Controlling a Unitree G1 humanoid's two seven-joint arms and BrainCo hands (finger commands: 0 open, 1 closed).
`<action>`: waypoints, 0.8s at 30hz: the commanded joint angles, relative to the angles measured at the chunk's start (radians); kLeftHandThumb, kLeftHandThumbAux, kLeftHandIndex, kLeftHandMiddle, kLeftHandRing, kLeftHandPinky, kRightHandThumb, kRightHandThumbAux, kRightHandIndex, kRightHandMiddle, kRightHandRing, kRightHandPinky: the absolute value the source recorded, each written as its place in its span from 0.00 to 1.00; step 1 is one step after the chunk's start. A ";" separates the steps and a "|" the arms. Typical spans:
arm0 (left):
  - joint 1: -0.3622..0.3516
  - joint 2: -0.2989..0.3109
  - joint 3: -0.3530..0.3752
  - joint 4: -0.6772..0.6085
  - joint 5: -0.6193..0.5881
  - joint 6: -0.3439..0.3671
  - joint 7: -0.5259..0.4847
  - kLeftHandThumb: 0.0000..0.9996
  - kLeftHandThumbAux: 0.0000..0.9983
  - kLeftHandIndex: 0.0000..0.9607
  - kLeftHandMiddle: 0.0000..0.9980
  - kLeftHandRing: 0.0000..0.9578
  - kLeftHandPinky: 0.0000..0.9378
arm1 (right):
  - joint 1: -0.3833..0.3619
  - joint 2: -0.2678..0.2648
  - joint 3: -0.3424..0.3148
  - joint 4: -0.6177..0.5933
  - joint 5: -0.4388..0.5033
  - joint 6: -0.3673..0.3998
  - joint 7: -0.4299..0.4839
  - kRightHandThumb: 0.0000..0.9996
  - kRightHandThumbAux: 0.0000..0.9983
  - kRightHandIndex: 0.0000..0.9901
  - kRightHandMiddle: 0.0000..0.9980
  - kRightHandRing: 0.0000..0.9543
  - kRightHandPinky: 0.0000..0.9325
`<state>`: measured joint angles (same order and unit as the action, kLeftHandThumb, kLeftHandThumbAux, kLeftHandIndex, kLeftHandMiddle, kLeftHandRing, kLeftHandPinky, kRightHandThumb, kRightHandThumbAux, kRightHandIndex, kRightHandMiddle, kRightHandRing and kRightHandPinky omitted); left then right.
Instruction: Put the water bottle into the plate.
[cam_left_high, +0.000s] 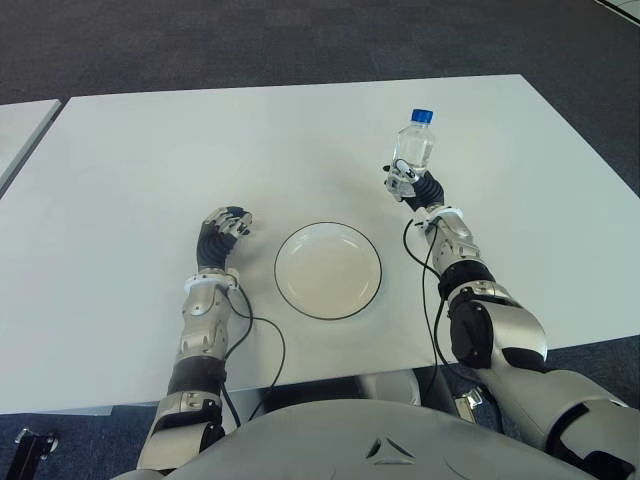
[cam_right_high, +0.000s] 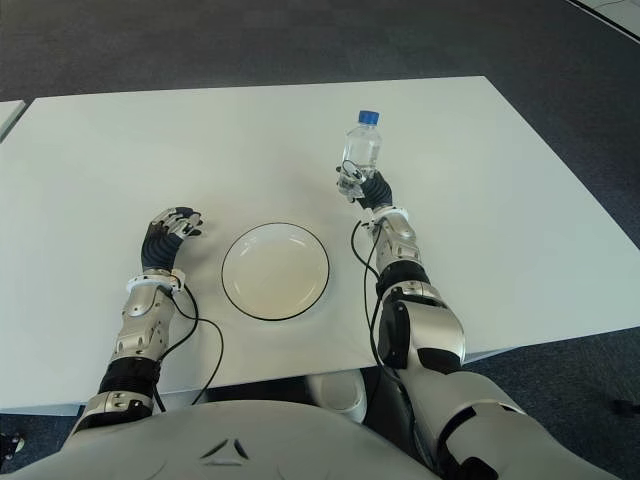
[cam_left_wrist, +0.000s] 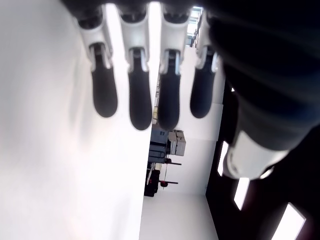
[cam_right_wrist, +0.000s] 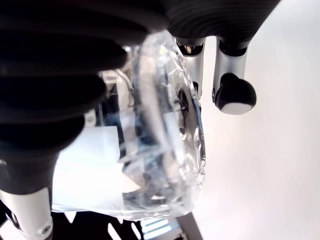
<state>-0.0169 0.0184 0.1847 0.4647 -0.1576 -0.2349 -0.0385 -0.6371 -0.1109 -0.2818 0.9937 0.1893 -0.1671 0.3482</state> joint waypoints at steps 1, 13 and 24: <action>0.056 -0.011 0.000 0.067 0.004 0.068 0.010 0.70 0.73 0.44 0.43 0.47 0.47 | 0.075 0.022 0.068 -0.190 -0.003 -0.056 0.085 0.71 0.72 0.44 0.89 0.93 0.95; 0.057 -0.010 -0.001 0.064 0.003 0.071 0.009 0.70 0.73 0.43 0.43 0.46 0.47 | 0.152 0.007 0.137 -0.339 0.009 -0.112 0.170 0.71 0.72 0.44 0.91 0.94 0.96; 0.057 -0.010 -0.002 0.064 0.003 0.071 0.009 0.70 0.73 0.43 0.43 0.46 0.47 | 0.157 0.004 0.144 -0.347 0.014 -0.108 0.166 0.71 0.72 0.44 0.91 0.94 0.97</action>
<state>-0.0175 0.0190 0.1829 0.4661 -0.1576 -0.2355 -0.0385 -0.4781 -0.1040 -0.1373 0.6601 0.1929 -0.2656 0.5161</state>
